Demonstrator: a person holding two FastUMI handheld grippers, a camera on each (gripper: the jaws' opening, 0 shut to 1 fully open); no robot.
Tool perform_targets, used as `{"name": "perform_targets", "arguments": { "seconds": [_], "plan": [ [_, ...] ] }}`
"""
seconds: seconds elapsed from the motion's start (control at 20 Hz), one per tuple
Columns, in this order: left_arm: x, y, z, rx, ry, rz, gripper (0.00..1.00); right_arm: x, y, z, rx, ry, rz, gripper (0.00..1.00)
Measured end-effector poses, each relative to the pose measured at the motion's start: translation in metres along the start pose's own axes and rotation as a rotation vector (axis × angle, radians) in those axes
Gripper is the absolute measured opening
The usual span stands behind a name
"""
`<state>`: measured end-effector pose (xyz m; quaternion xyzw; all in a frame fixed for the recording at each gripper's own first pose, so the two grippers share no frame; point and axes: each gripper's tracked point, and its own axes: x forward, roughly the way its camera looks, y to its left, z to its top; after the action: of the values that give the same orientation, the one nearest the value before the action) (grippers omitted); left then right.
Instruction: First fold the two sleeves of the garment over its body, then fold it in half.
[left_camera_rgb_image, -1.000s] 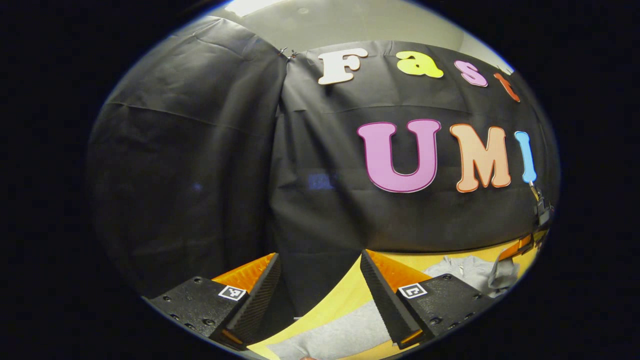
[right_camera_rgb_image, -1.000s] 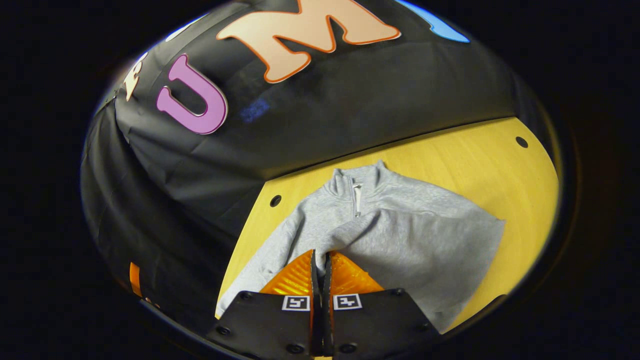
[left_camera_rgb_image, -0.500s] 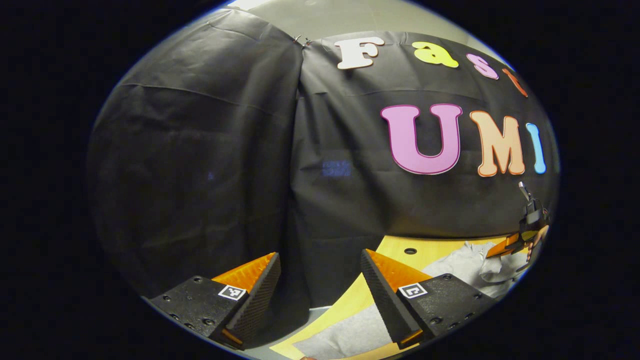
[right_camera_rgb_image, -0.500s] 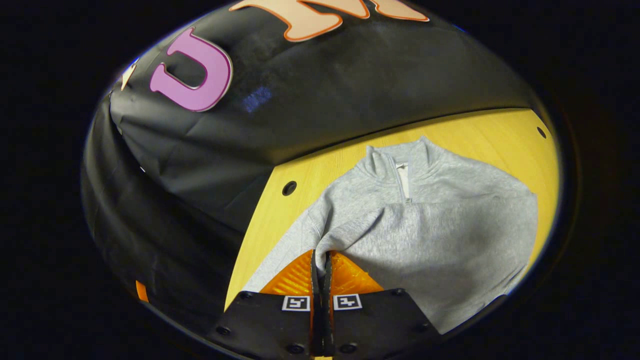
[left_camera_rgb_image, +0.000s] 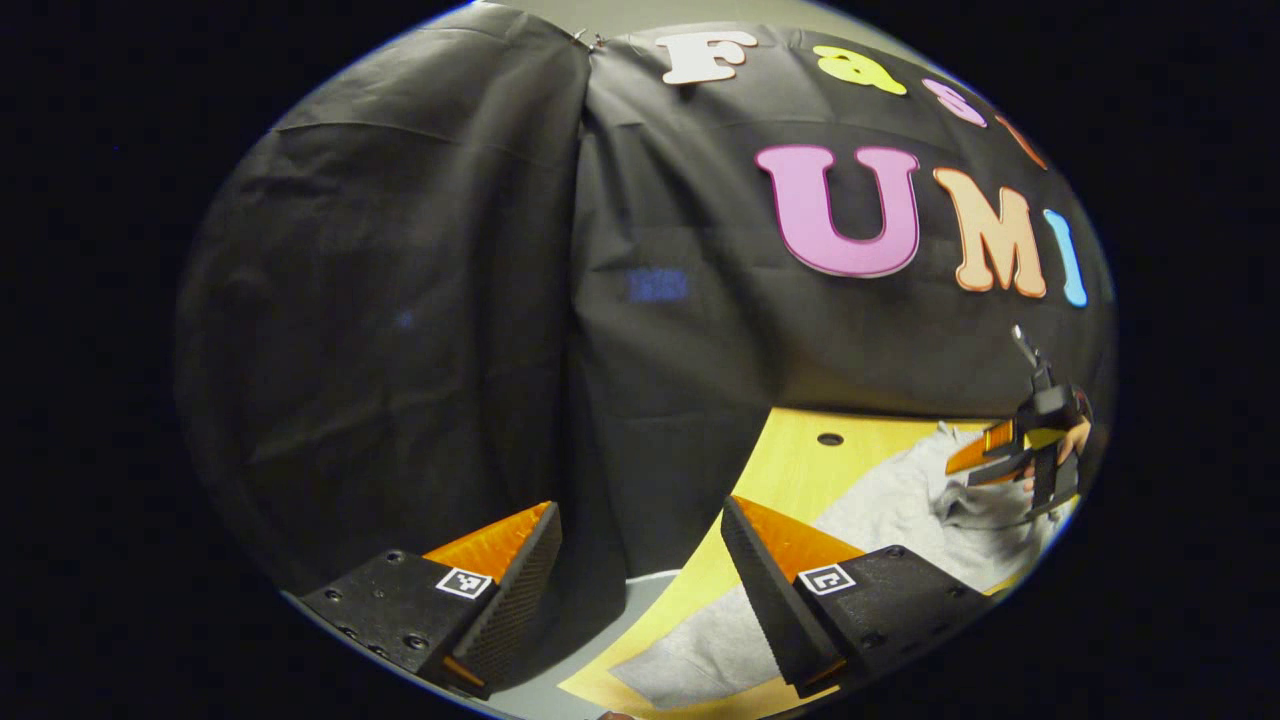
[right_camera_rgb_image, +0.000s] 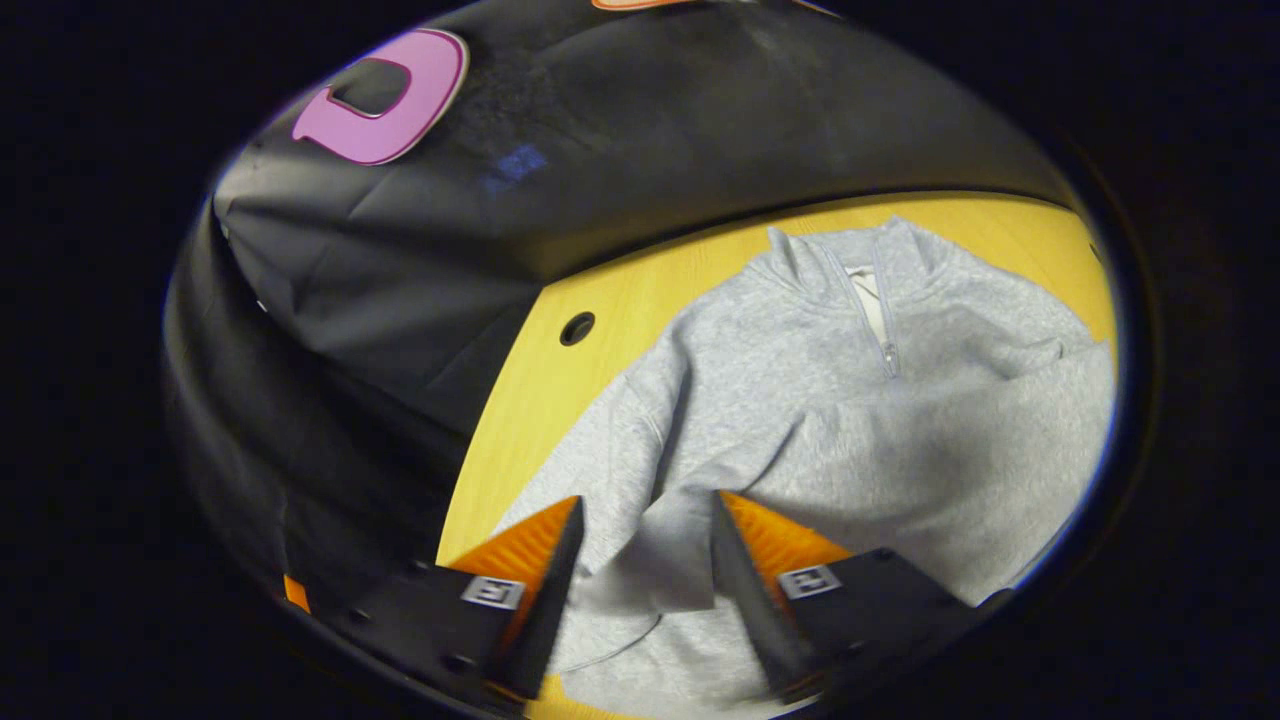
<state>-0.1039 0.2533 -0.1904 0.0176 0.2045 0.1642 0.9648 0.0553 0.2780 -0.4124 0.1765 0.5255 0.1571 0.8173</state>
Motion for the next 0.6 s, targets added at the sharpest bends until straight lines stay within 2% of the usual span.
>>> {"name": "perform_targets", "arguments": {
  "seconds": [0.05,0.1,0.15,0.25,0.5,0.55,0.6],
  "plan": [
    [0.005,-0.005,-0.018,0.01,0.039,-0.015,0.94,-0.006,-0.006,0.009,-0.036,-0.038,-0.024,1.0],
    [0.008,-0.007,-0.035,0.015,0.08,-0.023,0.99,-0.016,-0.007,0.014,-0.065,-0.067,-0.033,0.98],
    [0.011,-0.009,-0.052,0.017,0.115,-0.033,0.95,-0.025,-0.008,0.021,-0.085,-0.088,-0.036,0.98],
    [0.011,-0.014,-0.083,0.022,0.189,-0.037,0.95,-0.039,-0.013,0.031,-0.115,-0.124,-0.042,0.98],
    [0.016,-0.032,-0.151,0.005,0.362,-0.054,0.95,-0.094,-0.06,0.04,-0.196,-0.184,-0.117,0.98],
    [0.017,-0.033,-0.161,-0.005,0.39,-0.055,0.95,-0.103,-0.069,0.04,-0.205,-0.189,-0.129,0.94],
    [0.018,-0.034,-0.168,-0.012,0.413,-0.05,0.95,-0.109,-0.076,0.037,-0.207,-0.193,-0.137,0.98]
  ]
}}
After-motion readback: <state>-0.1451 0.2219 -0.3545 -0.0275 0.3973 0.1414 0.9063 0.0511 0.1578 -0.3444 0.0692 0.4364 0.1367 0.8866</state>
